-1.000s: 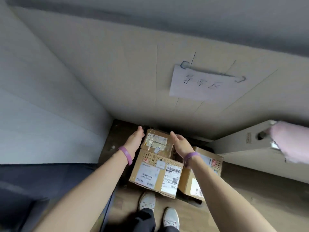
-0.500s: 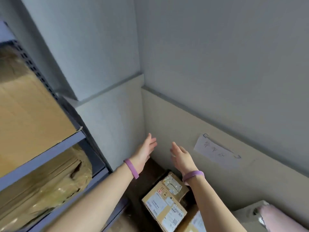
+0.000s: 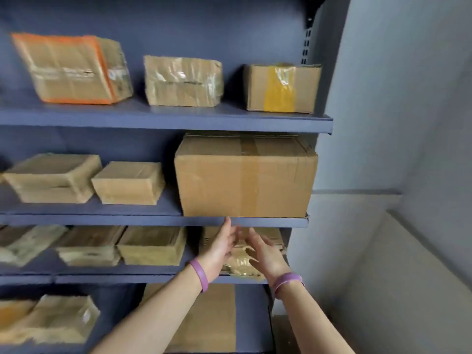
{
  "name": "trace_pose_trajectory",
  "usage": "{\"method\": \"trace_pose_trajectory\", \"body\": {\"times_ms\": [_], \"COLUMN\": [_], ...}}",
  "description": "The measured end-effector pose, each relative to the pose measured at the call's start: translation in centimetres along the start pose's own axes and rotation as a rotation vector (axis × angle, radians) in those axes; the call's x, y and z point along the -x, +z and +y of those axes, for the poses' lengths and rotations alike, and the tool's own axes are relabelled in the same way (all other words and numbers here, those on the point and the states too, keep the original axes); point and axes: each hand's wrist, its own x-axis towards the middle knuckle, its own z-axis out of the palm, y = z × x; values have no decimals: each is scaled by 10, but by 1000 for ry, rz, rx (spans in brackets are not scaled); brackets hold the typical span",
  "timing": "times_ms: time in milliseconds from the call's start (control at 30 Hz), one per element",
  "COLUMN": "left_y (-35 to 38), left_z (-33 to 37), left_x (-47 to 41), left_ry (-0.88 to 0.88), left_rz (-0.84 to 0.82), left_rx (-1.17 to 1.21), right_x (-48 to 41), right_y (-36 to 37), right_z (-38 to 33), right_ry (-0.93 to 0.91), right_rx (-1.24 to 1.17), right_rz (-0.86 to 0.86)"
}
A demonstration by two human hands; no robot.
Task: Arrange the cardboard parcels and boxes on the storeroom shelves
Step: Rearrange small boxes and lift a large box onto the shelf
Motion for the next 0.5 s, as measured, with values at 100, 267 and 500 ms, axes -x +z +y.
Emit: {"method": "trace_pose_trajectory", "body": {"times_ms": [100, 267, 500], "left_y": [-94, -245, -429], "left_z": [7, 7, -5], "left_x": [33, 114, 258], "left_ry": [27, 107, 164], "left_rz": [164, 435, 762], "left_rx": [56, 148, 244], "right_x": [-4, 16, 88], "right_y": [89, 242, 462], "right_z": [-17, -26, -40], "right_ry": [-24, -74, -137], "right_rx": [46, 183, 273], "right_rz": [-163, -389, -680]}}
